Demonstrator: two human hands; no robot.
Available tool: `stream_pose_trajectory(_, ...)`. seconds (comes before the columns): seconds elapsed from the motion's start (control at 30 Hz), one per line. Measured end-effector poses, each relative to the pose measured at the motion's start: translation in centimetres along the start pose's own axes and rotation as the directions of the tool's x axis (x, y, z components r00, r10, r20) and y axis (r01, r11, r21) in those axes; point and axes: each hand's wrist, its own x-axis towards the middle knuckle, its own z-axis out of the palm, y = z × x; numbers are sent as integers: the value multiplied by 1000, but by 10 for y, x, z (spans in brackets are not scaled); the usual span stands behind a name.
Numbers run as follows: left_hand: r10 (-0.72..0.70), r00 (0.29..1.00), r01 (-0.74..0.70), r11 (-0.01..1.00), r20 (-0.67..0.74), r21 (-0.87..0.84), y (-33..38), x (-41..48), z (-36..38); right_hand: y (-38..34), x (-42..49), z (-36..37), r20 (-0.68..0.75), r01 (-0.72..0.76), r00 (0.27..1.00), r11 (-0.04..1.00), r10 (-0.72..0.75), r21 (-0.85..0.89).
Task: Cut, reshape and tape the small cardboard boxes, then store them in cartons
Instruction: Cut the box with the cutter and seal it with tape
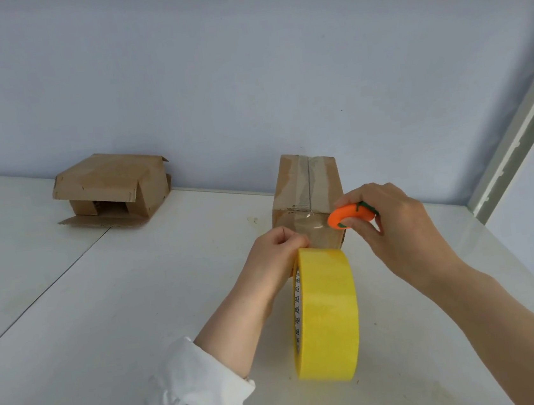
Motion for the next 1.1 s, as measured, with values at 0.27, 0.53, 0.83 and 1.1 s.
stream_pose_trajectory(0.27, -6, 1000, 6, 1000, 9, -14, 1, -1, 0, -6, 1, -6, -76, -37, 996, 996, 42, 76)
stream_pose_trajectory(0.53, 5, 1000, -5, 1000, 7, 1, 2, -2, 1, 2, -5, 4, 7, -8, 1000, 1000, 8, 17)
stream_pose_trajectory(0.83, 16, 999, -15, 1000, 38, -9, 1, -4, -1, -14, 24, 4, -48, -189, 976, 932, 214, 309)
stream_pose_trajectory(1.1, 41, 996, -39, 999, 74, -25, 1, -6, -3, -6, 27, 28, 111, -117, 989, 981, 101, 153)
